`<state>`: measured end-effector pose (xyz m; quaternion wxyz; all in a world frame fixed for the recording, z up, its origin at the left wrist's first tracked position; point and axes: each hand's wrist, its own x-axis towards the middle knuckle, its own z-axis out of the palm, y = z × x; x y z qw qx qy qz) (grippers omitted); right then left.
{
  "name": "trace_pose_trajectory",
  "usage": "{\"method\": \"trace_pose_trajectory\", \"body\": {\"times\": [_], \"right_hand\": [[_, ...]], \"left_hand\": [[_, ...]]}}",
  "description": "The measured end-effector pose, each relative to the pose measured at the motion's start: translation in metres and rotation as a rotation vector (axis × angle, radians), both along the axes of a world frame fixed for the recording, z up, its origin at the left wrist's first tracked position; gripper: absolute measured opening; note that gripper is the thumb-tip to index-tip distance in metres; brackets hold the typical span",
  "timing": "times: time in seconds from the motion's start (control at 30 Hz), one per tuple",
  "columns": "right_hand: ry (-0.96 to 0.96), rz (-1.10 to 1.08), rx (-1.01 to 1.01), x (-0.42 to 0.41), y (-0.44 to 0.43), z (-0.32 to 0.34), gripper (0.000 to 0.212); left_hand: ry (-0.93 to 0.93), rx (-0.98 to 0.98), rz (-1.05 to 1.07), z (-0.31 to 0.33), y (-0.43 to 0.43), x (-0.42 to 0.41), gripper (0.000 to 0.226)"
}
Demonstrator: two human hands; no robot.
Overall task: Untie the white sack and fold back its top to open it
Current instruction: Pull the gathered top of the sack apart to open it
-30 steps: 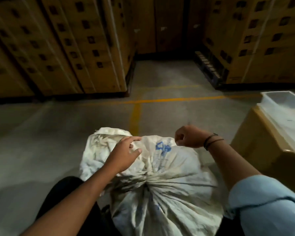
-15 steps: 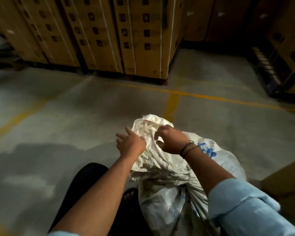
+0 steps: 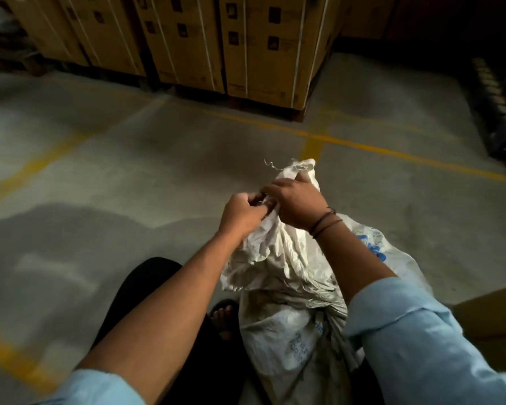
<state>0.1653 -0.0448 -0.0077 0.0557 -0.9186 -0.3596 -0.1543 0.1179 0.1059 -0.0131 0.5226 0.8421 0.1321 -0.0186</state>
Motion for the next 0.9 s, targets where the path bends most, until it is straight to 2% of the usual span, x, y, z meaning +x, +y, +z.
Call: {"method": "trace_pose_trajectory", "body": {"times": [0.07, 0.1, 0.17, 0.3, 0.4, 0.47, 0.53, 0.6, 0.67, 0.73, 0.77, 0.8, 0.9], "right_hand": [[-0.048, -0.039, 0.052, 0.001, -0.013, 0.007, 0.01], [-0.071, -0.086, 0.061, -0.002, -0.019, 0.012, 0.005], [-0.12, -0.167, 0.065, -0.008, -0.029, 0.019, 0.014], [-0.164, -0.173, -0.032, -0.023, -0.047, 0.025, 0.048], [-0.14, 0.007, -0.16, -0.035, -0.064, 0.026, 0.045], [0.02, 0.067, -0.149, -0.047, -0.076, 0.027, 0.046], [0.206, 0.015, -0.125, -0.061, -0.089, 0.029, 0.05], [0.365, -0.054, -0.052, -0.076, -0.103, 0.033, 0.049], [0.555, -0.129, 0.096, -0.09, -0.117, 0.05, 0.051], [0.635, -0.207, 0.175, -0.1, -0.134, 0.068, 0.034], [0.594, -0.242, 0.184, -0.104, -0.142, 0.076, 0.019], [0.509, -0.273, 0.194, -0.109, -0.149, 0.084, 0.015], [0.156, -0.303, 0.168, -0.13, -0.162, 0.103, 0.012]], "left_hand": [[-0.019, -0.018, -0.05, 0.002, -0.001, 0.001, 0.031], [-0.039, -0.009, -0.083, 0.003, -0.002, 0.001, 0.03], [-0.079, 0.011, -0.157, 0.01, -0.006, -0.001, 0.025], [-0.089, 0.058, -0.332, 0.024, -0.009, -0.005, 0.043], [-0.069, 0.154, -0.483, 0.034, -0.016, -0.011, 0.036], [-0.084, 0.269, -0.549, 0.04, -0.026, -0.017, 0.032], [-0.135, 0.392, -0.616, 0.043, -0.042, -0.025, 0.024], [-0.275, 0.578, -0.632, 0.044, -0.061, -0.036, 0.011], [-0.468, 0.722, -0.579, 0.038, -0.078, -0.045, 0.028], [-0.635, 0.762, -0.51, 0.034, -0.091, -0.05, 0.037], [-0.711, 0.748, -0.492, 0.035, -0.096, -0.051, 0.04], [-0.763, 0.722, -0.492, 0.036, -0.101, -0.052, 0.044], [-0.808, 0.542, -0.554, 0.052, -0.119, -0.065, 0.045]]}}
